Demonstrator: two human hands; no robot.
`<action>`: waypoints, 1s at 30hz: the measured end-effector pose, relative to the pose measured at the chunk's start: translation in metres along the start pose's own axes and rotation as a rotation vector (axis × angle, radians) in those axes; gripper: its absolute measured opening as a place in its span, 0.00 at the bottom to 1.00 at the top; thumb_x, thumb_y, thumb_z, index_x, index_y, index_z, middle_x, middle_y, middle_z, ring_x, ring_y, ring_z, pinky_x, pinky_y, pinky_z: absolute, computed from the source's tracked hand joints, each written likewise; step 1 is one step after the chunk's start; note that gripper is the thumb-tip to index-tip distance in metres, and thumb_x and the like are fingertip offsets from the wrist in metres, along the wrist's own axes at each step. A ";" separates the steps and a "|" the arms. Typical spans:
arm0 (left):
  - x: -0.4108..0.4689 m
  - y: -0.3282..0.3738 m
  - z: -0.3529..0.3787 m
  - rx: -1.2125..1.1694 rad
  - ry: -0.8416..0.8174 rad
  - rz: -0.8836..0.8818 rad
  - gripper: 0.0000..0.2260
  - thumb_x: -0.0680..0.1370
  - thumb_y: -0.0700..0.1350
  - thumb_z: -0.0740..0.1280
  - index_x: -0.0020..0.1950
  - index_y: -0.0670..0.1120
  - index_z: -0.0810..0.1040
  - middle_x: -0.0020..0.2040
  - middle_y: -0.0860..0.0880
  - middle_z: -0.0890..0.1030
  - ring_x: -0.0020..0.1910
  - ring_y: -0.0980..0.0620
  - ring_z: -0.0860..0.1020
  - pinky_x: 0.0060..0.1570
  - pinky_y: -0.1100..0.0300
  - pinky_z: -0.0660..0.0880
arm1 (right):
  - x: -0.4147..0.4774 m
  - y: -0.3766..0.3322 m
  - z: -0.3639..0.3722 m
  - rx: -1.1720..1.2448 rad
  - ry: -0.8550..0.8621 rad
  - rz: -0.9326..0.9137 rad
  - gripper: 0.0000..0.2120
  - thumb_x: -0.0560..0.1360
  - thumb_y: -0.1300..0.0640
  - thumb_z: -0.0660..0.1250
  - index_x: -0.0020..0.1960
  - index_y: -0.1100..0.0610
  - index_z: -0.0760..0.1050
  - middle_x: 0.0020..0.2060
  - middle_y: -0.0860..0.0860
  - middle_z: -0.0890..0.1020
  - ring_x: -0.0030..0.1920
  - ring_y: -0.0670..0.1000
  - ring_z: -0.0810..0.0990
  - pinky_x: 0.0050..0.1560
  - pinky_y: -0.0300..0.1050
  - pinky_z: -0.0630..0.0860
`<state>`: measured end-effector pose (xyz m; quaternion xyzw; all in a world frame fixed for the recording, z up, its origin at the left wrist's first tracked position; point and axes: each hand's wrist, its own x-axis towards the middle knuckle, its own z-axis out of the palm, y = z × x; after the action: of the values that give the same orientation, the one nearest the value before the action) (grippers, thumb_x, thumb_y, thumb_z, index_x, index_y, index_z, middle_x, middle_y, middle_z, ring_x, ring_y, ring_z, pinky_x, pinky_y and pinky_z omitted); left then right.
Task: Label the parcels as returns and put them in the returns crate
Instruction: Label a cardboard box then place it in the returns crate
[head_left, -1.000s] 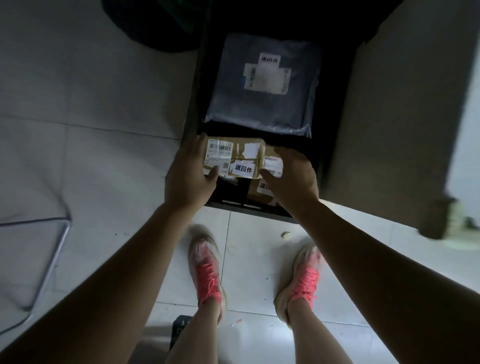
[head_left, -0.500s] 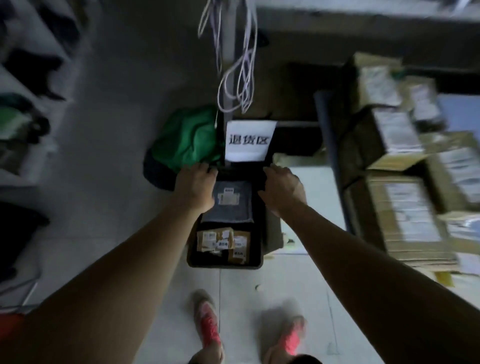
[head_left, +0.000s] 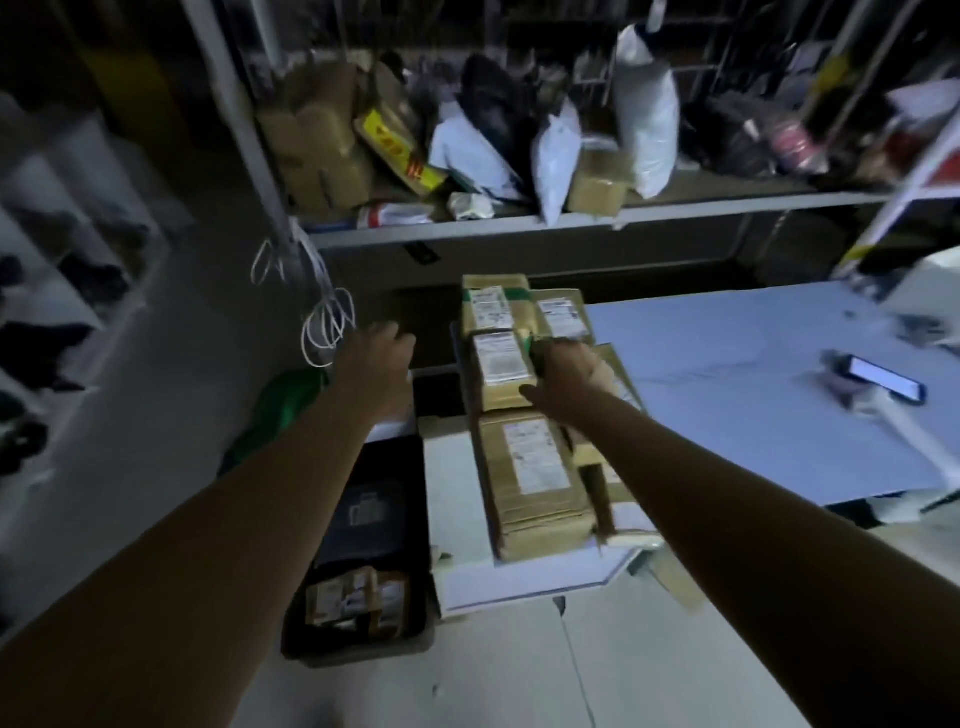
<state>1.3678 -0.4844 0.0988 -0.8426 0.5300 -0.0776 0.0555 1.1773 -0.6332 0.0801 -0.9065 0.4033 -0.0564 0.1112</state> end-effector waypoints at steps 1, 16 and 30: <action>0.003 0.025 -0.007 -0.019 -0.008 0.015 0.20 0.72 0.46 0.70 0.63 0.45 0.74 0.60 0.45 0.74 0.59 0.43 0.74 0.54 0.50 0.73 | -0.006 0.023 -0.013 0.001 0.009 0.004 0.21 0.71 0.43 0.73 0.61 0.49 0.76 0.55 0.52 0.81 0.57 0.57 0.79 0.54 0.50 0.78; 0.078 0.234 0.059 -0.373 -0.120 0.141 0.32 0.67 0.63 0.74 0.65 0.48 0.74 0.61 0.49 0.76 0.57 0.50 0.76 0.53 0.57 0.77 | 0.084 0.206 -0.012 0.188 -0.073 0.101 0.34 0.72 0.40 0.72 0.73 0.50 0.68 0.67 0.52 0.77 0.68 0.55 0.73 0.63 0.51 0.72; 0.092 0.280 0.138 -0.611 -0.008 -0.168 0.43 0.63 0.62 0.78 0.72 0.48 0.67 0.60 0.46 0.74 0.58 0.48 0.73 0.55 0.54 0.75 | 0.172 0.232 0.075 0.379 -0.317 0.075 0.39 0.70 0.46 0.76 0.76 0.51 0.63 0.66 0.53 0.77 0.64 0.58 0.77 0.64 0.56 0.75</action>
<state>1.1855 -0.6866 -0.0790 -0.8614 0.4573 0.0840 -0.2046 1.1400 -0.9003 -0.0474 -0.8513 0.3965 0.0158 0.3431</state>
